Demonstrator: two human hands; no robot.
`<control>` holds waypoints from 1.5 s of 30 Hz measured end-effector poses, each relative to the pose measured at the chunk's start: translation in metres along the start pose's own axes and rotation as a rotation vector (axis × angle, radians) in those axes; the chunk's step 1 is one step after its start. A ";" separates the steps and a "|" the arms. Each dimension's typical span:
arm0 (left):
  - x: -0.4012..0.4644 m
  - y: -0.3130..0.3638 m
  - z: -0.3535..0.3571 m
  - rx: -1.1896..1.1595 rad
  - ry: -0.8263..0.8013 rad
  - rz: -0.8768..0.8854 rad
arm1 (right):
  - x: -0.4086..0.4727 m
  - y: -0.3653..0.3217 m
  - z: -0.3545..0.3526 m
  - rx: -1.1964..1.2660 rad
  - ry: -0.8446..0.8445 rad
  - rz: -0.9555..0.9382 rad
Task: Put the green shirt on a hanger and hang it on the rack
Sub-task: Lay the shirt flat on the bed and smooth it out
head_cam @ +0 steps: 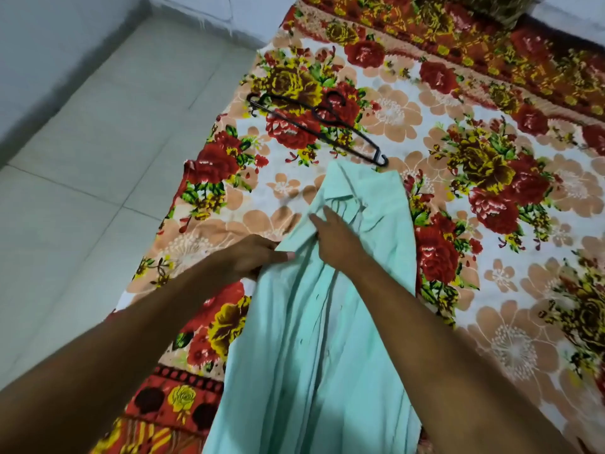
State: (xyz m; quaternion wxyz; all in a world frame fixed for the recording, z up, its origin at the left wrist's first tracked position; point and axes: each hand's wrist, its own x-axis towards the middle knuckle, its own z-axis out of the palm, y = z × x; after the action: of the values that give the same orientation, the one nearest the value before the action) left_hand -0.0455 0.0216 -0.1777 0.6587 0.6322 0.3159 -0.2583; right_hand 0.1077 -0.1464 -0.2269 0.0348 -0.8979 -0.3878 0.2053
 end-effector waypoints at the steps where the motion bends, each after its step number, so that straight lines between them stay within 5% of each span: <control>1: -0.010 -0.007 -0.004 0.016 -0.047 0.019 | 0.000 0.000 0.002 -0.002 -0.024 -0.015; 6: -0.023 -0.023 -0.045 -0.108 0.436 0.182 | 0.007 0.000 -0.008 -0.042 -0.063 -0.012; 9: -0.041 -0.035 -0.047 0.135 0.290 0.105 | -0.001 -0.011 -0.014 -0.119 -0.040 0.064; 11: -0.050 -0.047 -0.047 0.215 0.315 0.094 | -0.014 -0.032 -0.018 -0.180 0.119 0.098; 15: -0.061 -0.061 -0.059 0.015 0.591 0.279 | -0.048 -0.094 -0.003 -0.047 0.300 -0.339; 17: -0.072 -0.065 -0.057 -0.101 0.588 0.337 | -0.061 -0.111 0.015 0.017 0.201 -0.500; 19: -0.081 -0.079 -0.050 -0.102 0.584 0.294 | -0.066 -0.118 0.031 -0.015 0.097 -0.414; 22: -0.096 -0.100 -0.039 0.199 0.488 0.203 | -0.068 -0.122 0.041 -0.105 0.030 -0.243; 25: -0.107 -0.114 -0.030 0.362 0.450 0.186 | -0.085 -0.138 0.048 -0.133 0.098 -0.273; 29: -0.119 -0.134 -0.030 0.153 0.661 0.169 | -0.119 -0.155 0.066 -0.180 0.031 -0.332; 34: -0.156 -0.169 -0.015 0.321 0.395 0.044 | -0.144 -0.171 0.063 -0.135 0.153 -0.351; 37: -0.174 -0.192 0.000 0.220 0.434 0.039 | -0.165 -0.183 0.069 -0.089 0.184 -0.491; 41: -0.205 -0.212 0.026 -0.177 0.400 0.058 | -0.194 -0.195 0.078 -0.235 -0.027 -0.531; 45: -0.224 -0.236 0.038 0.028 0.384 -0.027 | -0.229 -0.214 0.076 -0.150 0.008 -0.385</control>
State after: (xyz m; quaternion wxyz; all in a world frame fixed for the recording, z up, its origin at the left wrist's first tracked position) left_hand -0.3658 -0.0453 -0.1692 0.5741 0.6747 0.4403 -0.1461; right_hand -0.2086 -0.1675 -0.1703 0.0081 -0.8082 -0.5662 0.1617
